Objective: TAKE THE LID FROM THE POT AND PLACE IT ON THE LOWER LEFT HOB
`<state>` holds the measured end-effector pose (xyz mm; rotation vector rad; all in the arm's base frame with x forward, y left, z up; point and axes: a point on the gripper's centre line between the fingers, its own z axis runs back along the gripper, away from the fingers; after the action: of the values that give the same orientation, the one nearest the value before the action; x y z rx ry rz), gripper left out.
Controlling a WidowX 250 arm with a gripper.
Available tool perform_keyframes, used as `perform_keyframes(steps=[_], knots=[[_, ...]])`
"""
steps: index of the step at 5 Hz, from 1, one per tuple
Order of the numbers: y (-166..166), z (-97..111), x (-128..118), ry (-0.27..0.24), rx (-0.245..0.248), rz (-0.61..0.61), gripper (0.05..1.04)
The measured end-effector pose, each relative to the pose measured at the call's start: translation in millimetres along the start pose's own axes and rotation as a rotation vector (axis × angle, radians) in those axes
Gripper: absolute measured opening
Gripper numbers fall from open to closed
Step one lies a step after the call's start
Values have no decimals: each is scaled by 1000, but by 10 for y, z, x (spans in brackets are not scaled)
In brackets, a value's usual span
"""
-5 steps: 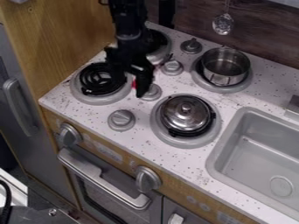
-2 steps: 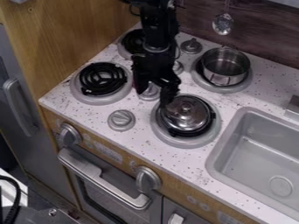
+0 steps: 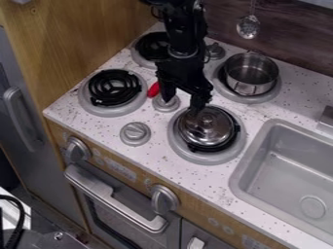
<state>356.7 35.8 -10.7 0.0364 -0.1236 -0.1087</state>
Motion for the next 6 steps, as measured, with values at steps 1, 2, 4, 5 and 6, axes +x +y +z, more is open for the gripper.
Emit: perform_keyframes(steps=[1, 2, 4, 5, 6], knots=[[-109, -35, 99, 9, 20, -32, 997], [-238, -116, 154, 34, 20, -51, 997], [-235, -307, 127, 84, 29, -30, 975], [-209, -350, 144, 67, 19, -12, 878], [-261, -350, 163, 58, 10, -12, 598]])
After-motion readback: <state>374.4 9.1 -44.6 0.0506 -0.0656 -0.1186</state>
